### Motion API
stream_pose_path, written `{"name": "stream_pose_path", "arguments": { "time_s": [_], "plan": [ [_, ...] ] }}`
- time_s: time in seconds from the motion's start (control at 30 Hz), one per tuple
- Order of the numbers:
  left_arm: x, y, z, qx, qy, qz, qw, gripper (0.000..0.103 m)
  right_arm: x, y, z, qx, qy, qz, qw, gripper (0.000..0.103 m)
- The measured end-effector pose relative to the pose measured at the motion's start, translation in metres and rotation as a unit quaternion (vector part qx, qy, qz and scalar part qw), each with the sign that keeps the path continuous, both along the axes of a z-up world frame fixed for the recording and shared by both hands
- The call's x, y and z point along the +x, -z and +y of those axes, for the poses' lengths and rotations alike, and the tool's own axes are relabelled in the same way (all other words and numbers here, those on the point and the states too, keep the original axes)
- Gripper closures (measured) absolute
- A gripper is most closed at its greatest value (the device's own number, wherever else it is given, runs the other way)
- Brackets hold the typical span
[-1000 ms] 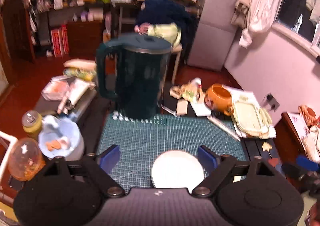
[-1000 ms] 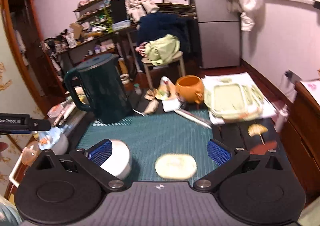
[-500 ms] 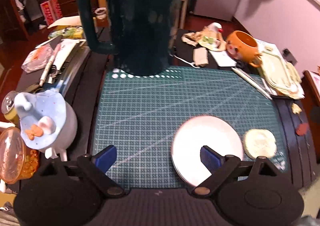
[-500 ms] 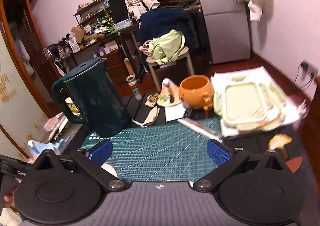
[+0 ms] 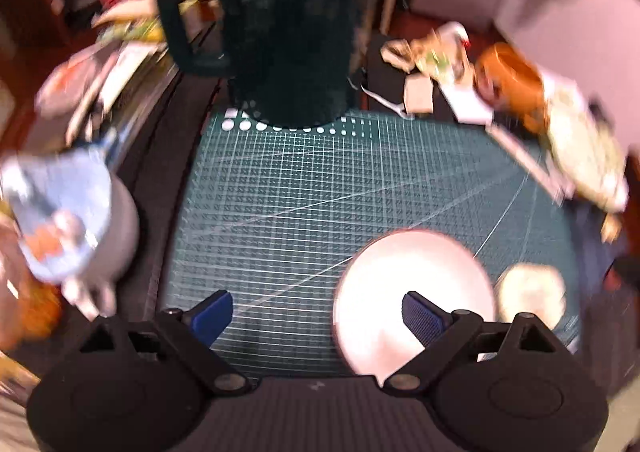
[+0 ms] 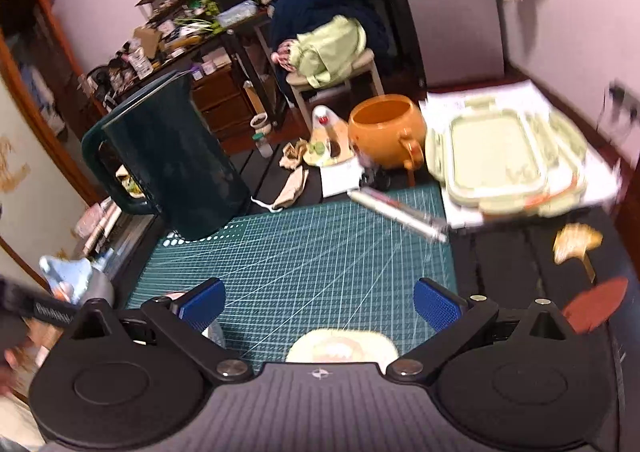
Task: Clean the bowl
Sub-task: 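Move the left tool to the white bowl rim while the right tool approaches the cream sponge, then grasp the bowl rim with the left gripper while the right gripper grasps the sponge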
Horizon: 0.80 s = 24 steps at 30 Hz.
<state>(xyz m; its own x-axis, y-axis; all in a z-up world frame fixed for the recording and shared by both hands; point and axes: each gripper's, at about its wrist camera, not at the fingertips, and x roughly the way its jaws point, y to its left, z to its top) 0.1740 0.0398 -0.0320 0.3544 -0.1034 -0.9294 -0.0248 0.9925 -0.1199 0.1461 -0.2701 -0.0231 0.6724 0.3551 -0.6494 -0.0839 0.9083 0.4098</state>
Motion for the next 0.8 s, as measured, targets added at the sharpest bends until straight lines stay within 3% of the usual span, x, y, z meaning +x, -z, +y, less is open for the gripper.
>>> {"name": "stream_pose_path", "arguments": {
  "time_s": [0.07, 0.17, 0.37, 0.47, 0.67, 0.77, 0.8],
  "plan": [
    [-0.001, 0.007, 0.001, -0.017, 0.015, 0.001, 0.9997, 0.012, 0.002, 0.006, -0.004, 0.011, 0.003, 0.02, 1.0, 0.006],
    [-0.005, 0.012, -0.005, 0.006, 0.03, -0.019, 0.9994, 0.012, 0.007, 0.015, -0.004, -0.001, -0.005, 0.056, 0.998, 0.024],
    [-0.001, 0.019, 0.004, -0.032, 0.011, -0.01, 0.9994, 0.012, 0.02, 0.042, -0.005, -0.002, -0.006, 0.114, 0.993, 0.025],
    [0.0, 0.023, 0.004, -0.028, 0.013, -0.003, 0.9995, 0.012, 0.028, 0.06, -0.009, 0.011, -0.007, 0.155, 0.988, 0.048],
    [0.002, 0.025, 0.003, -0.038, 0.013, 0.004, 0.9992, 0.012, 0.034, 0.071, -0.006, -0.025, -0.007, 0.175, 0.984, 0.05],
    [0.003, 0.029, 0.001, -0.03, 0.011, 0.012, 0.9994, 0.012, 0.034, 0.076, -0.009, -0.013, -0.01, 0.174, 0.985, 0.05],
    [0.004, 0.03, 0.001, -0.028, 0.01, 0.014, 0.9995, 0.012, 0.034, 0.076, -0.008, -0.012, -0.012, 0.172, 0.985, 0.055]
  ]
}}
